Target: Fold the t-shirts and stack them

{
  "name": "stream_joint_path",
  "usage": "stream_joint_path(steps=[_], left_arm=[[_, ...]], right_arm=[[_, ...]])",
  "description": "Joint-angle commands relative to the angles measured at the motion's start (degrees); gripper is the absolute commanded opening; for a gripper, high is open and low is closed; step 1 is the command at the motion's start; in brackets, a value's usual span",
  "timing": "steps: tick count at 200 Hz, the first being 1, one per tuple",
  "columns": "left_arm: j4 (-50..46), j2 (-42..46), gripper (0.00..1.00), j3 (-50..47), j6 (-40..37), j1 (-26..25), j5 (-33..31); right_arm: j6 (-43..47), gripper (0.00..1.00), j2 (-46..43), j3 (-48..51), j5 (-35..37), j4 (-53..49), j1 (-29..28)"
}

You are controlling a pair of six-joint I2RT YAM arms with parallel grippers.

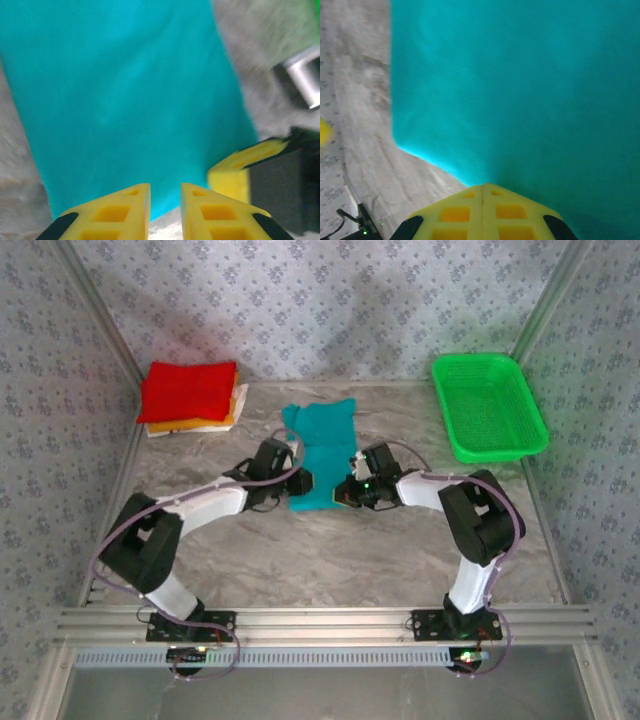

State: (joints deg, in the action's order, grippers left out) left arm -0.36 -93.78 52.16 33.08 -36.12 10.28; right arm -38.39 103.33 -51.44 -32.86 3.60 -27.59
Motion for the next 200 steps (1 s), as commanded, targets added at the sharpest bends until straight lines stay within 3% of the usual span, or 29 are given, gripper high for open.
stream_joint_path(steps=[1,37,77,111,147,170,200], left_arm=[[5.8,-4.1,0.2,-3.7,4.2,-0.7,2.0],[9.4,-6.6,0.18,-9.1,7.5,-0.7,1.2],[2.7,3.2,0.18,-9.4,6.2,-0.2,-3.4],[-0.7,9.0,0.23,-10.2,5.2,4.0,-2.3],[-2.1,6.5,0.42,-7.1,7.1,6.5,4.7],[-3.0,3.7,0.45,-6.1,9.8,6.1,8.2],[-1.1,3.2,0.47,-8.5,12.3,5.0,7.6]], right_arm=[[-1.1,0.0,2.3,1.1,0.8,4.5,0.5],[-1.9,0.0,3.9,2.9,-0.1,6.9,0.3],[-0.8,0.0,-3.3,1.9,0.0,1.5,0.3],[1.2,0.02,-8.8,0.0,2.6,-5.6,2.6],[10.0,0.0,-2.5,-10.7,9.3,-19.9,1.1],[7.8,0.0,1.3,-11.2,10.3,-17.8,2.0],[5.9,0.0,6.4,-11.1,10.2,-15.2,3.1]])
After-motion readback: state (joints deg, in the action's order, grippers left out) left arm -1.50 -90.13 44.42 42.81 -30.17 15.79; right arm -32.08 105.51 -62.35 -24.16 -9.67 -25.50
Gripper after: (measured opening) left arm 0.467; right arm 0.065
